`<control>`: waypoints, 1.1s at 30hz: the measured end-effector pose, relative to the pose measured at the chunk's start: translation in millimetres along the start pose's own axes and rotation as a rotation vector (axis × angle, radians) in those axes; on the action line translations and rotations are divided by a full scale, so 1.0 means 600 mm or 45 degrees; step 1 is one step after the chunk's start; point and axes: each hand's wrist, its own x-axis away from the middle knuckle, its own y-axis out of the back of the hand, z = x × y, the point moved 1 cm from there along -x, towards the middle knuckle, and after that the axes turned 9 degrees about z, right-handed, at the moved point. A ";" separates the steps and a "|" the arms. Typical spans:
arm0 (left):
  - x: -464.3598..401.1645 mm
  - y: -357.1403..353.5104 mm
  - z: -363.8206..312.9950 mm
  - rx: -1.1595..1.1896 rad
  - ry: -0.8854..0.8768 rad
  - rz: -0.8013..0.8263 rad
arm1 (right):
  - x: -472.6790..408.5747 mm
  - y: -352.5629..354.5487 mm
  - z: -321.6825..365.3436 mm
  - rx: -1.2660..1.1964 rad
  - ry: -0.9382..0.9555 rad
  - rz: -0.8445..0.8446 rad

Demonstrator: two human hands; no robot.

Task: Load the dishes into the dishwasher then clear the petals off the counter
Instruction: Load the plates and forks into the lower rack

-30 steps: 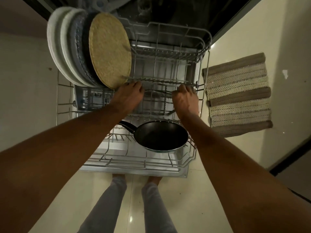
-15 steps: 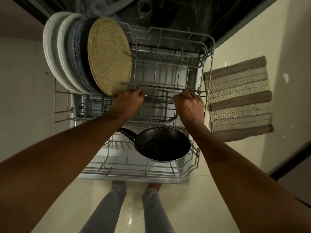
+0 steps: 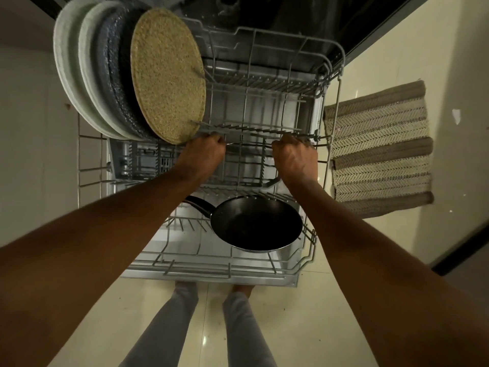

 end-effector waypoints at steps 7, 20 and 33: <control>-0.003 -0.002 0.002 0.021 -0.033 -0.015 | 0.006 -0.003 -0.008 0.059 0.031 -0.072; 0.003 0.003 0.003 -0.024 0.006 -0.018 | -0.006 -0.017 -0.025 0.146 0.045 -0.001; 0.006 -0.012 0.008 -0.065 -0.005 -0.094 | -0.001 -0.025 -0.035 0.184 0.157 0.009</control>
